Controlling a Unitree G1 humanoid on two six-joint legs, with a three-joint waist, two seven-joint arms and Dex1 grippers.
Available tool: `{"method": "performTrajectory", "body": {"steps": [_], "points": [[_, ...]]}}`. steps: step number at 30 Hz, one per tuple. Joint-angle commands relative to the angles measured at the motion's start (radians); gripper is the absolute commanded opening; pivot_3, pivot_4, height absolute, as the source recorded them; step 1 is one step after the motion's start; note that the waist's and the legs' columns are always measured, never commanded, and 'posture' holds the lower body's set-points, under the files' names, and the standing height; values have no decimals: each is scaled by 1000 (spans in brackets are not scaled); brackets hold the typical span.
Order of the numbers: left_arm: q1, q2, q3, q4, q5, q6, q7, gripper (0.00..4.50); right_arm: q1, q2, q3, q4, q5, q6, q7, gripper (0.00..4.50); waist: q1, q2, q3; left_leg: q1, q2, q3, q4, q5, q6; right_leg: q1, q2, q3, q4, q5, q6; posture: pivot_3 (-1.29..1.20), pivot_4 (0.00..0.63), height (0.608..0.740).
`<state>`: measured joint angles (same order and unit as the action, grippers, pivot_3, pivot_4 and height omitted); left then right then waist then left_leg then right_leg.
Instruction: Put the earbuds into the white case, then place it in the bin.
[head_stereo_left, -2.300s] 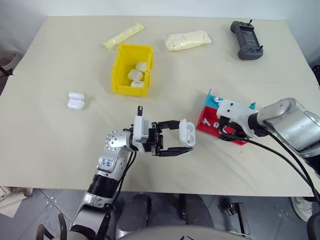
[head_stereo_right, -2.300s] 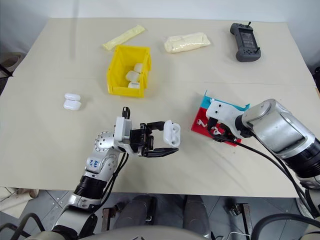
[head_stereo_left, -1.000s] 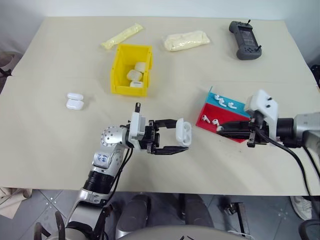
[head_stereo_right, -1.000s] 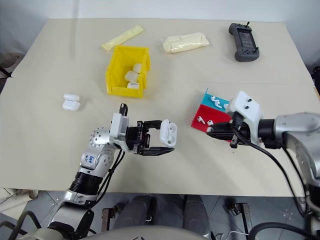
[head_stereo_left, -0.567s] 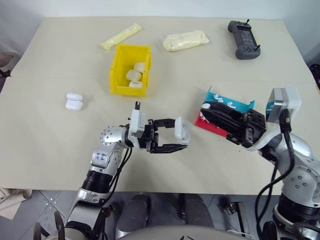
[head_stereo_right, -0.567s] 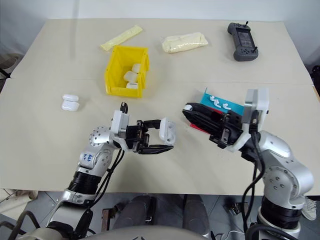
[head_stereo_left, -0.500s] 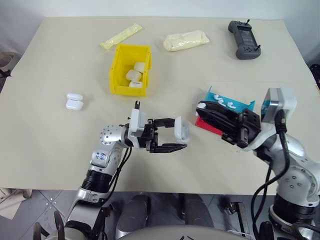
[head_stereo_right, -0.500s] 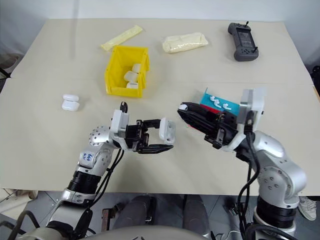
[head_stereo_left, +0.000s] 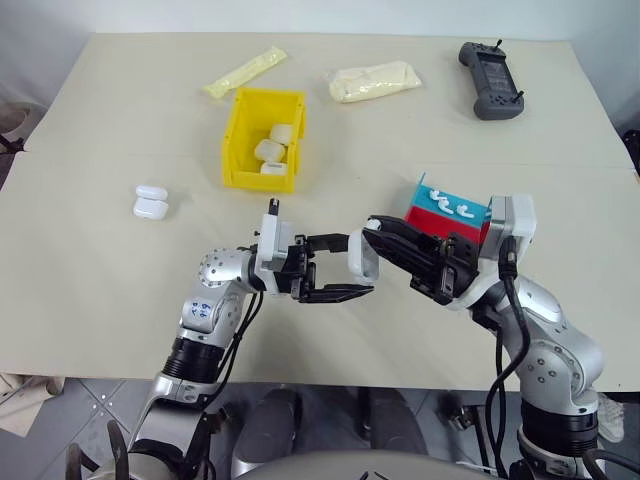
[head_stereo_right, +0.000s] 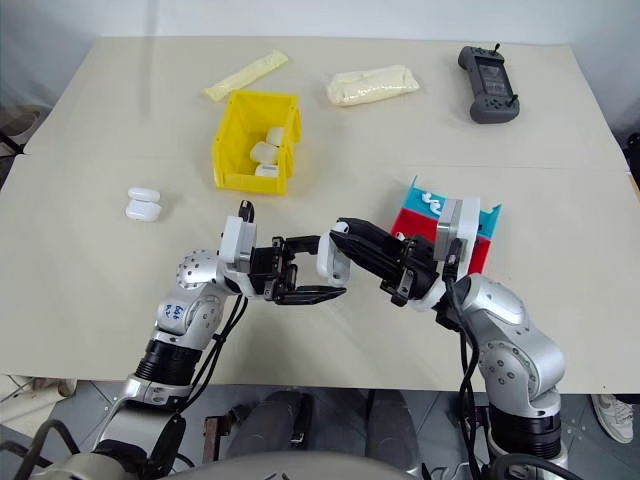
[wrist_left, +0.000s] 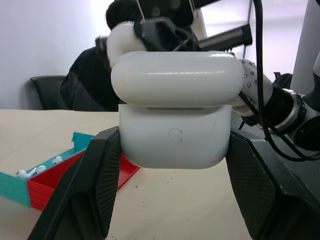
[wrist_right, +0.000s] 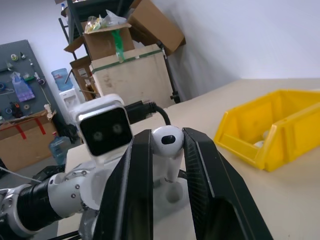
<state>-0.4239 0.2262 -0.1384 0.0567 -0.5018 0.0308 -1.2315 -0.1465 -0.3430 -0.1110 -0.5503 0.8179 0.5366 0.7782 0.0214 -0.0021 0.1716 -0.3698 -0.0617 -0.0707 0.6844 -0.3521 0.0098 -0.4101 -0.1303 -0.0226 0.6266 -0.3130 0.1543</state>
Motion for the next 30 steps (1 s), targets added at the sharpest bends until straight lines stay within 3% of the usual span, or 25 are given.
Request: {"method": "performTrajectory", "body": {"steps": [1, 9, 16, 21, 30], "points": [[-13, -9, 4, -9, -6, -17, 2, 2771, 12, 3, 22, -11, -3, -40, 3, 585, 0, 0, 0, 0, 0, 0, 0, 0, 0, 0, 0, 0, 0, 0, 0, 0, 150, 740], [-18, -9, 13, -7, -6, -21, 7, 2771, 40, -17, 48, 17, -45, -84, 19, 585, 0, 0, 0, 0, 0, 0, 0, 0, 0, 0, 0, 0, 0, 0, 0, 0, 150, 740], [-32, -19, 18, 11, 1, -38, 9, 2771, 35, -41, 108, 96, -210, -229, 56, 585, 0, 0, 0, 0, 0, 0, 0, 0, 0, 0, 0, 0, 0, 0, 0, 0, 150, 740], [-47, -31, 21, 36, 9, -63, 10, 2771, 6, -46, 115, 112, -192, -229, 59, 585, 1, 0, 0, 0, 0, 0, 0, 0, 0, 0, 0, 0, 0, 0, 0, 0, 150, 740], [-58, -44, 23, 62, 15, -92, 10, 2771, -54, -86, 82, 87, -124, -164, 54, 3404, 1, 0, 0, 0, 0, 0, 0, 0, 0, 0, 0, 0, -1, 0, 0, 0, 150, 740]]}}
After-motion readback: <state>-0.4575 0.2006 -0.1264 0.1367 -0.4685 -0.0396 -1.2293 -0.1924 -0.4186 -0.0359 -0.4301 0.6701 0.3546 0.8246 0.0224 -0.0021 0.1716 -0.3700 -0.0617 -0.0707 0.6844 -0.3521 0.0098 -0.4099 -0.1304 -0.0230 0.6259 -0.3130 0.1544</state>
